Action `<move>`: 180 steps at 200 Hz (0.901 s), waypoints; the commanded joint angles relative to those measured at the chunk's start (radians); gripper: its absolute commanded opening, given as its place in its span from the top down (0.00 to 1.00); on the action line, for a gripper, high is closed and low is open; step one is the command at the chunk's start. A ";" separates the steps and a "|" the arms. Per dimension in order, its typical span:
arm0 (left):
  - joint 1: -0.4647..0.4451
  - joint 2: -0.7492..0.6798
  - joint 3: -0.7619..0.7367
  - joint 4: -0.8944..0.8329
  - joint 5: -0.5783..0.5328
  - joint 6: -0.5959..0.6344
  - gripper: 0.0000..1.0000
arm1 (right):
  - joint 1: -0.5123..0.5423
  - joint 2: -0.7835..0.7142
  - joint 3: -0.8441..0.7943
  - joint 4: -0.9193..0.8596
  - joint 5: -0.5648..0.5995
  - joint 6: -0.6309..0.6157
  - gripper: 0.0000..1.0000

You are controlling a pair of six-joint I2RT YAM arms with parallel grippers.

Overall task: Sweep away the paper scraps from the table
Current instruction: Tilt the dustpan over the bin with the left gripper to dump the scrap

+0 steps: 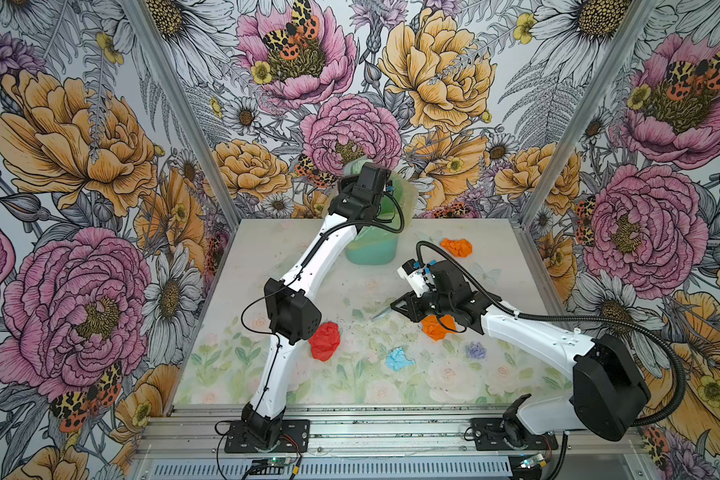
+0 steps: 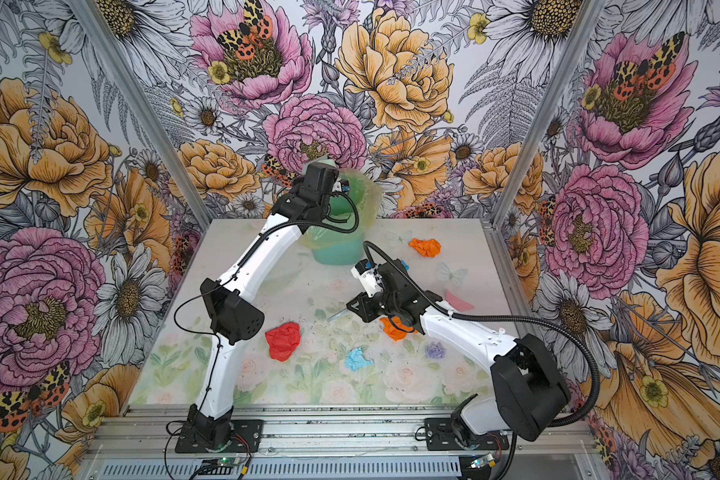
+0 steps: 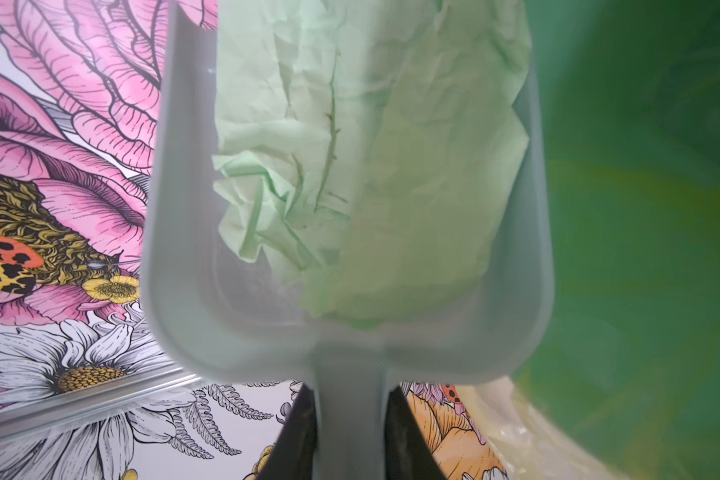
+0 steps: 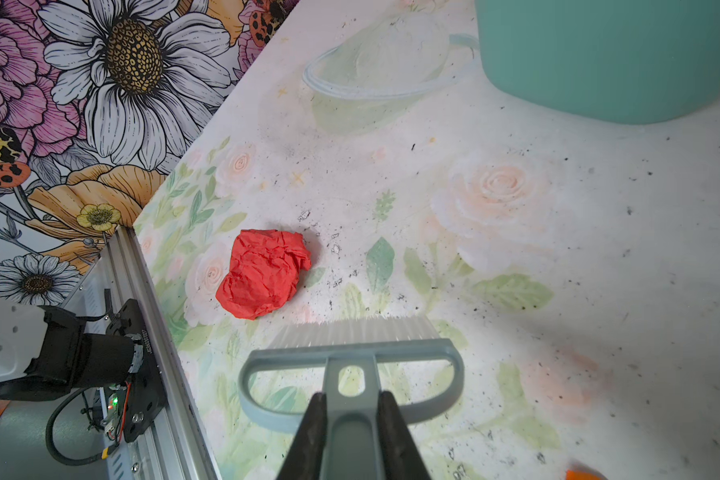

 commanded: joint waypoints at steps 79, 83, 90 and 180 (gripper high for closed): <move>0.032 -0.089 -0.049 0.122 0.042 0.173 1.00 | 0.031 0.031 0.058 0.035 0.025 0.011 1.00; 0.032 -0.091 -0.054 0.125 0.039 0.176 1.00 | 0.031 0.031 0.059 0.035 0.026 0.009 1.00; 0.033 -0.096 -0.063 0.132 0.036 0.182 1.00 | 0.033 0.031 0.060 0.036 0.026 0.011 1.00; 0.040 -0.195 -0.093 0.152 0.159 0.011 1.00 | 0.042 0.037 0.071 0.039 0.038 -0.011 1.00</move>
